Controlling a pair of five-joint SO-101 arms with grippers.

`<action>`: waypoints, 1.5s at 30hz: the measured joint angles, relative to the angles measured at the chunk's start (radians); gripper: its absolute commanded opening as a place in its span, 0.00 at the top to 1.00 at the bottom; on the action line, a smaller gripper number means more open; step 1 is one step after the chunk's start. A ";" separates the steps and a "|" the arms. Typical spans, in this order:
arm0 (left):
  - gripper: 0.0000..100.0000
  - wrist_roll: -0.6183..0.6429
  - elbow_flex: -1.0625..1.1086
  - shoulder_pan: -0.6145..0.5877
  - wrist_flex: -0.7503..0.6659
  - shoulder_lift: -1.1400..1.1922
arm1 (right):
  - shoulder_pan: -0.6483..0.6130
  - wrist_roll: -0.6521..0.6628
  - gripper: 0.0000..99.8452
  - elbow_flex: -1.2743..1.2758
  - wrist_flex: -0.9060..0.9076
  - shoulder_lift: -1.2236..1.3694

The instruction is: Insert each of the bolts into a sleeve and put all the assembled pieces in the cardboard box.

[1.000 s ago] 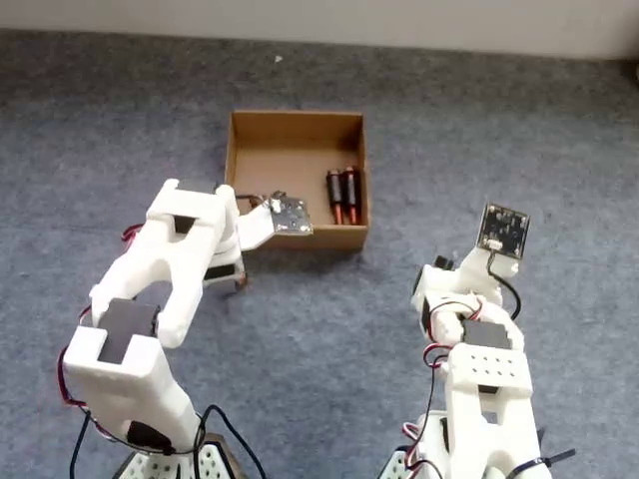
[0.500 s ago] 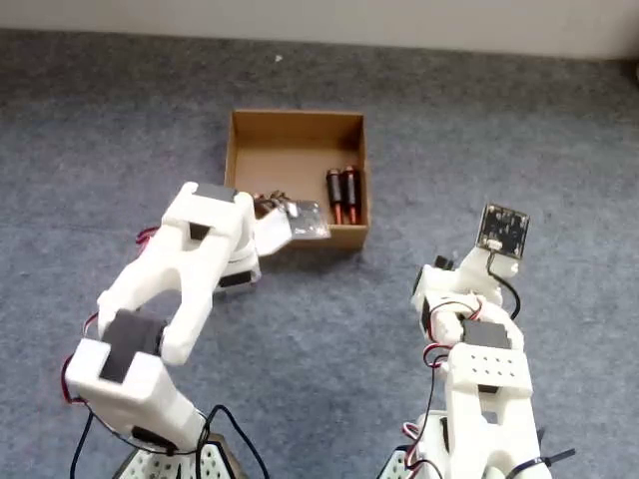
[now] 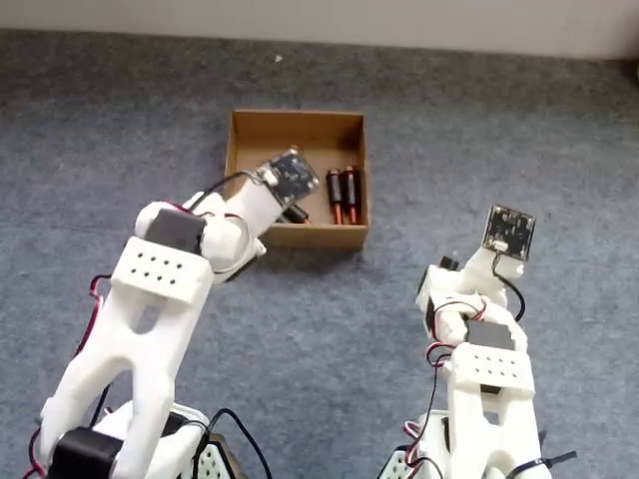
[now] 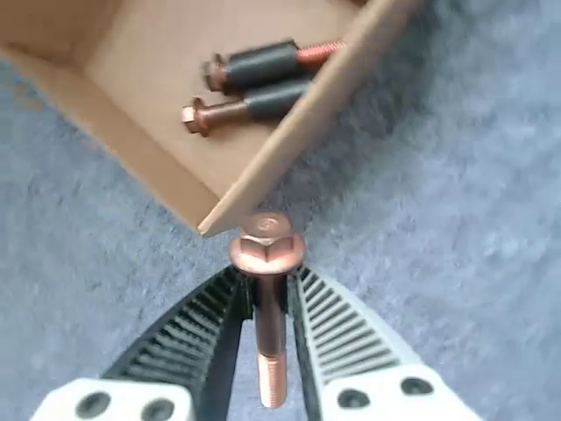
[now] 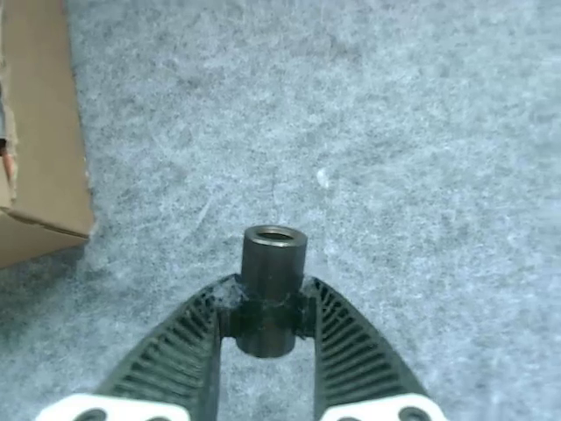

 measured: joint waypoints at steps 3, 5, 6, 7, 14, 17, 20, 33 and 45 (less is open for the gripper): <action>0.99 0.160 0.000 0.000 0.000 -0.055 | 0.005 0.000 1.00 0.000 0.000 0.000; 0.99 0.238 0.011 0.000 0.002 -0.092 | 0.005 0.000 1.00 0.000 0.000 0.000; 0.99 0.262 0.020 0.000 0.003 -0.112 | 0.005 0.000 1.00 0.000 0.000 0.000; 0.99 0.278 0.032 0.000 0.003 -0.132 | 0.005 0.000 1.00 0.000 0.000 0.000; 0.99 0.399 0.141 0.078 0.000 -0.336 | 0.008 0.000 1.00 0.011 -0.002 -0.147; 0.99 0.485 0.196 0.092 -0.066 -0.431 | 0.008 0.000 1.00 0.077 -0.002 -0.272; 0.99 0.563 0.262 0.095 -0.146 -0.506 | 0.000 0.000 1.00 0.133 -0.002 -0.396; 0.99 0.801 0.454 0.100 -0.381 -0.835 | -0.173 0.103 1.00 0.311 0.000 -0.775; 0.99 0.933 0.671 0.227 -0.546 -1.154 | -0.405 0.222 1.00 0.374 0.000 -0.957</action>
